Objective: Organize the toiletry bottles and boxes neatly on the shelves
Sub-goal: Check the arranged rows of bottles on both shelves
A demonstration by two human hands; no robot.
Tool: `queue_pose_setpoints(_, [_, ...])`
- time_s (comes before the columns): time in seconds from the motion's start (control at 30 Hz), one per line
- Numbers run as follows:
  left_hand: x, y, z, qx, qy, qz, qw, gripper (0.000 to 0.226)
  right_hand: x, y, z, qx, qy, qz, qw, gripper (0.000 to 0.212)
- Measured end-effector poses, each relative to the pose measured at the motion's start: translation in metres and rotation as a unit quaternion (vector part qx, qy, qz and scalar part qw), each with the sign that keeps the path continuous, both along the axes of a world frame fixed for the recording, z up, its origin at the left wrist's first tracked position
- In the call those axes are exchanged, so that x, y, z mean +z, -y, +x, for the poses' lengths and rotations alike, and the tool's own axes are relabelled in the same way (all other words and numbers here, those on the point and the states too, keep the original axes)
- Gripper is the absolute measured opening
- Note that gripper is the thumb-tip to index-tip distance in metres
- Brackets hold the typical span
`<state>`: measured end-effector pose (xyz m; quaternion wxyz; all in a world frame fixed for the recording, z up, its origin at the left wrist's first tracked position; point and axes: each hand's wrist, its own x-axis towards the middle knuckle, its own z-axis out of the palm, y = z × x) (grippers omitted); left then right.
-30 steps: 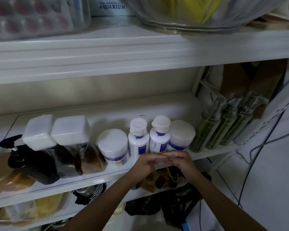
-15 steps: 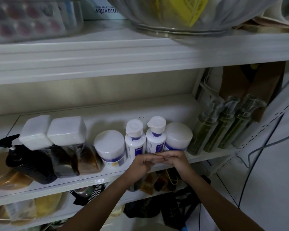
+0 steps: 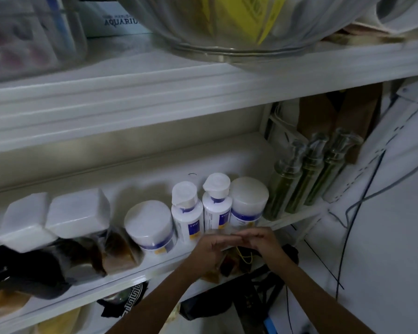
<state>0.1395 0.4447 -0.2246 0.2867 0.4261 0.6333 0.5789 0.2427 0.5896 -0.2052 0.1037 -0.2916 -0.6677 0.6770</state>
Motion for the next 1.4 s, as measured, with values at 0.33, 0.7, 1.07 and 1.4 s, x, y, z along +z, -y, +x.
queue_pose_setpoints(0.33, [-0.004,-0.017,0.012,0.009,0.03,-0.025,0.999,0.044,-0.001,-0.016,0.011,-0.001,-0.013,-0.023,1.0,0.052])
queue_pose_setpoints(0.7, [0.014,-0.048,0.033,0.042,0.086,-0.009,0.995,0.058,0.0,-0.058,0.011,0.08,-0.021,-0.022,0.996,0.047])
queue_pose_setpoints(1.07, [0.013,-0.056,0.034,0.068,0.102,-0.001,0.992,0.063,0.0,-0.068,0.001,0.108,-0.029,-0.036,0.993,0.033])
queue_pose_setpoints(1.4, [0.013,-0.064,0.038,0.072,0.115,-0.009,0.991,0.058,-0.001,-0.08,0.004,0.122,-0.021,-0.026,0.992,0.035])
